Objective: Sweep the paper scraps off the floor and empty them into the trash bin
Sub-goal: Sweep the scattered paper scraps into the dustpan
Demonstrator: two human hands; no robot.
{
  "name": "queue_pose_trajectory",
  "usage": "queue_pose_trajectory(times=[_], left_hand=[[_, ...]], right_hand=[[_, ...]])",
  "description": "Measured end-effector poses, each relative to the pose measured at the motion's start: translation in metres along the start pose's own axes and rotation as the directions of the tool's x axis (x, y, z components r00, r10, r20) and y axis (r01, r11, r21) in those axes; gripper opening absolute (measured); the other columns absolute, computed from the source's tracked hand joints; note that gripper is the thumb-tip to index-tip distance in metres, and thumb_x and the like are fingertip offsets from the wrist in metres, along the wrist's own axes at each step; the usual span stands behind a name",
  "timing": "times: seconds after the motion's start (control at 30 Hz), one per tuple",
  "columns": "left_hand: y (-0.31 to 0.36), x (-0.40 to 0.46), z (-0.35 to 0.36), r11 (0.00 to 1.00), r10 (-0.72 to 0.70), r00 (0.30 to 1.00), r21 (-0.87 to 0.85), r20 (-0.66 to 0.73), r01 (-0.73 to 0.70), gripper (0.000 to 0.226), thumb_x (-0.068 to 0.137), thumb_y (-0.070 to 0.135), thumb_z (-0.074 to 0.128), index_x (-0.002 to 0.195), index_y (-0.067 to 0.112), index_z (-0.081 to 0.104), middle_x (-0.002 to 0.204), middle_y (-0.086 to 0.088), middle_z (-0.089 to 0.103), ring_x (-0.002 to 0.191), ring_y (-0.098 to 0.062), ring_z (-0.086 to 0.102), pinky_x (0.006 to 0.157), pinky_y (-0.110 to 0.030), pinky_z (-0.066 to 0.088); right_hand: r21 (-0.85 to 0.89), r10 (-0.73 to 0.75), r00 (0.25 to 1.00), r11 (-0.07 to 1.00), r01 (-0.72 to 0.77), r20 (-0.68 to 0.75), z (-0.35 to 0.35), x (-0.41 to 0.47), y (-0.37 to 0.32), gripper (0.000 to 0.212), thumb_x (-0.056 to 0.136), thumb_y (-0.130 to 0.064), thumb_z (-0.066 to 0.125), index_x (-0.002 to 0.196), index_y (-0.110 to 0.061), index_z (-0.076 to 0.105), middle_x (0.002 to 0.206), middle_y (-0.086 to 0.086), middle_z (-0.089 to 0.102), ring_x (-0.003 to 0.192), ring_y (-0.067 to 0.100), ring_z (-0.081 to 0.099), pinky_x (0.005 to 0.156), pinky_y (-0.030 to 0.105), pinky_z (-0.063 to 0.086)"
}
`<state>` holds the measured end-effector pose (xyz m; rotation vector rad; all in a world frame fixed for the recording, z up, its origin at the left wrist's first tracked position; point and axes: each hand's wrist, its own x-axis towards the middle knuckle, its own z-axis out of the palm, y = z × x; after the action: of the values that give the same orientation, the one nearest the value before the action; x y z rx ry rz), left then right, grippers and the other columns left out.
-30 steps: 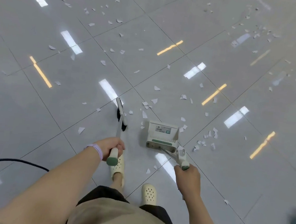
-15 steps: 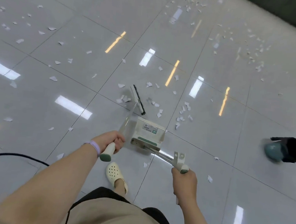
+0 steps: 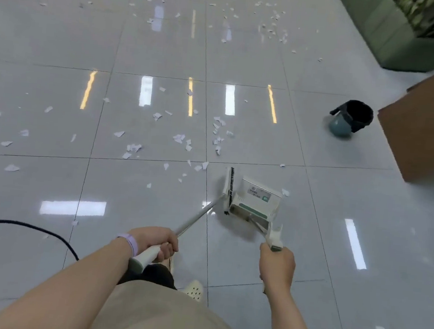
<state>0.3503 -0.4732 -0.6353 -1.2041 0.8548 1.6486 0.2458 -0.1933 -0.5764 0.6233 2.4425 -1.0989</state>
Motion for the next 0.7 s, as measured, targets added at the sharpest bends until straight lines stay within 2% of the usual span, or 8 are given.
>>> queue_pose_trajectory(times=[0.1, 0.2, 0.3, 0.37, 0.43, 0.5, 0.6, 0.7], left_hand=[[-0.013, 0.005, 0.020, 0.979, -0.067, 0.998, 0.192, -0.009, 0.068, 0.023, 0.084, -0.002, 0.056, 0.068, 0.011, 0.046, 0.057, 0.001, 0.043, 0.037, -0.008, 0.038, 0.033, -0.018, 0.034], [-0.019, 0.006, 0.038, 0.915, -0.066, 0.997, 0.396, -0.033, 0.073, 0.023, 0.087, -0.003, 0.055, 0.070, 0.010, 0.047, 0.054, -0.003, 0.046, 0.038, -0.011, 0.041, 0.036, -0.020, 0.039], [-0.021, 0.016, 0.044, 0.885, -0.078, 0.996, 0.457, -0.048, 0.092, 0.023, 0.095, 0.001, 0.055, 0.073, 0.006, 0.051, 0.056, -0.008, 0.060, 0.053, -0.016, 0.060, 0.049, -0.023, 0.054], [-0.016, 0.023, 0.038, 0.876, -0.115, 0.993, 0.467, -0.037, 0.119, 0.016, 0.097, 0.005, 0.057, 0.081, 0.003, 0.056, 0.067, -0.009, 0.069, 0.063, -0.014, 0.065, 0.057, -0.021, 0.057], [-0.006, 0.025, 0.023, 0.898, -0.144, 0.990, 0.421, 0.009, 0.127, 0.008, 0.097, 0.008, 0.059, 0.091, 0.002, 0.057, 0.075, -0.008, 0.070, 0.049, -0.009, 0.057, 0.047, -0.018, 0.052], [0.006, 0.022, -0.002, 0.952, -0.168, 0.984, 0.271, 0.059, 0.146, 0.014, 0.097, 0.014, 0.063, 0.090, 0.003, 0.056, 0.065, -0.003, 0.059, 0.037, -0.007, 0.047, 0.036, -0.018, 0.044], [0.025, 0.009, -0.046, 0.980, -0.195, 0.980, 0.041, 0.051, 0.193, 0.028, 0.098, 0.028, 0.063, 0.096, 0.002, 0.053, 0.053, -0.001, 0.045, 0.031, -0.009, 0.042, 0.030, -0.019, 0.040], [0.041, -0.016, -0.095, 0.985, -0.167, 0.986, -0.040, 0.017, 0.168, 0.028, 0.101, 0.029, 0.059, 0.095, 0.001, 0.053, 0.052, -0.002, 0.045, 0.031, -0.011, 0.042, 0.028, -0.019, 0.039]], right_hand=[[0.029, 0.071, 0.995, 0.997, -0.069, -0.068, -0.016, -0.019, 0.036, 0.017, 0.082, -0.013, 0.055, 0.071, 0.000, 0.052, 0.060, 0.010, 0.050, 0.051, 0.025, 0.045, 0.050, 0.031, 0.038], [0.087, 0.150, 0.981, 0.986, -0.140, -0.126, -0.020, -0.033, 0.061, 0.017, 0.084, -0.012, 0.054, 0.068, -0.006, 0.049, 0.062, 0.011, 0.051, 0.051, 0.026, 0.046, 0.050, 0.030, 0.037], [0.113, 0.214, 0.962, 0.974, -0.197, -0.167, -0.017, -0.046, 0.075, 0.018, 0.085, -0.014, 0.054, 0.069, -0.007, 0.051, 0.063, 0.012, 0.053, 0.052, 0.027, 0.048, 0.049, 0.028, 0.038], [0.124, 0.241, 0.953, 0.967, -0.221, -0.181, -0.010, -0.055, 0.080, 0.019, 0.086, -0.014, 0.054, 0.069, -0.007, 0.052, 0.063, 0.012, 0.053, 0.052, 0.027, 0.049, 0.050, 0.029, 0.039], [0.134, 0.263, 0.944, 0.961, -0.240, -0.199, 0.000, -0.065, 0.080, 0.019, 0.086, -0.016, 0.056, 0.070, -0.006, 0.053, 0.064, 0.013, 0.054, 0.053, 0.028, 0.050, 0.051, 0.031, 0.041], [0.138, 0.288, 0.935, 0.955, -0.264, -0.204, 0.014, -0.076, 0.077, 0.018, 0.086, -0.018, 0.057, 0.073, -0.004, 0.055, 0.067, 0.014, 0.056, 0.055, 0.029, 0.052, 0.050, 0.032, 0.043], [0.142, 0.319, 0.928, 0.945, -0.296, -0.193, 0.040, -0.089, 0.066, 0.015, 0.086, -0.016, 0.057, 0.077, -0.004, 0.058, 0.070, 0.015, 0.058, 0.055, 0.030, 0.053, 0.051, 0.034, 0.046], [0.157, 0.332, 0.923, 0.940, -0.304, -0.195, 0.069, -0.099, 0.049, 0.018, 0.089, -0.015, 0.057, 0.076, -0.003, 0.055, 0.066, 0.014, 0.055, 0.053, 0.028, 0.051, 0.052, 0.033, 0.044]])
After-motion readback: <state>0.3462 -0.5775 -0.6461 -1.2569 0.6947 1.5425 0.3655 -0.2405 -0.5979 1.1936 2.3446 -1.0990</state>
